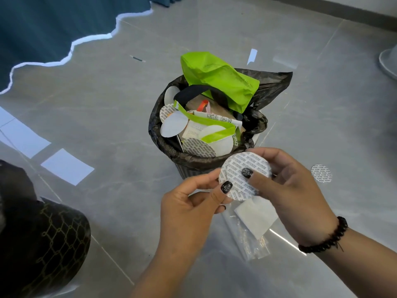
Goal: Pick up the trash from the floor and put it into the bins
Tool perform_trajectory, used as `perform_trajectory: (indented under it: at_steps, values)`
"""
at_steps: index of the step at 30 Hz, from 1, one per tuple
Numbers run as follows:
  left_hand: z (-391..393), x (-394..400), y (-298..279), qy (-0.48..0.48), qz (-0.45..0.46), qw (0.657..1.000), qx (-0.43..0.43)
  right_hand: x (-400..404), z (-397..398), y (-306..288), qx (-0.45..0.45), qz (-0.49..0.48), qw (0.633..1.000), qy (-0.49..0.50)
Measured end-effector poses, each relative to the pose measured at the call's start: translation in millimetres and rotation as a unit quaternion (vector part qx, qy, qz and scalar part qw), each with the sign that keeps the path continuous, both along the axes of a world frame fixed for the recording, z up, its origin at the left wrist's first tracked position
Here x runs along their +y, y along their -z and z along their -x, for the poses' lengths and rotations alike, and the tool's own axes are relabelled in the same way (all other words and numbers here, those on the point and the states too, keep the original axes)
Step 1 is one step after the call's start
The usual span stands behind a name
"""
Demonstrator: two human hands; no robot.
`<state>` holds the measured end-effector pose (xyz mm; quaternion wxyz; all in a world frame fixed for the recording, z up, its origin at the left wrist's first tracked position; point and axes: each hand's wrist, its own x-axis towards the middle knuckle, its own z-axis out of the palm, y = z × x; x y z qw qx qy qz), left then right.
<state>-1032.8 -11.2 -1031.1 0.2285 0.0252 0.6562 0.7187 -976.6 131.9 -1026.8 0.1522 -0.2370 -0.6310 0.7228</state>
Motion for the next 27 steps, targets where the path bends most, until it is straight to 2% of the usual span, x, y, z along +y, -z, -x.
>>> perform_trajectory:
  at_steps: [5,7,9,11,14,16,19,22,26,27]
  values:
    - [22,-5,-7,-0.058,0.059,0.985,0.152,16,26,-43,0.113,-0.119,0.984,0.063]
    - [33,-7,-9,-0.077,0.098,0.969,0.215,18,43,-57,0.14,-0.155,0.977,0.035]
    - [42,-7,-8,-0.073,0.135,0.955,0.252,13,62,-62,0.124,-0.226,0.966,-0.018]
    - [49,-7,-4,-0.053,0.179,0.945,0.268,5,77,-56,0.091,-0.327,0.939,-0.052]
    - [52,-8,1,-0.035,0.228,0.936,0.267,-2,90,-38,0.075,-0.484,0.87,-0.059]
    - [50,-9,2,-0.039,0.232,0.936,0.261,1,95,-32,0.079,-0.538,0.838,-0.05]
    - [47,-9,3,-0.047,0.214,0.941,0.259,7,97,-28,0.074,-0.575,0.814,-0.045]
    - [47,-9,5,-0.038,0.213,0.935,0.28,8,98,-25,0.06,-0.56,0.825,-0.048]
    - [49,-9,7,-0.027,0.218,0.935,0.28,13,99,-35,0.046,-0.431,0.9,-0.041]
    - [49,-9,7,-0.024,0.22,0.935,0.278,15,98,-36,0.044,-0.415,0.908,-0.047]
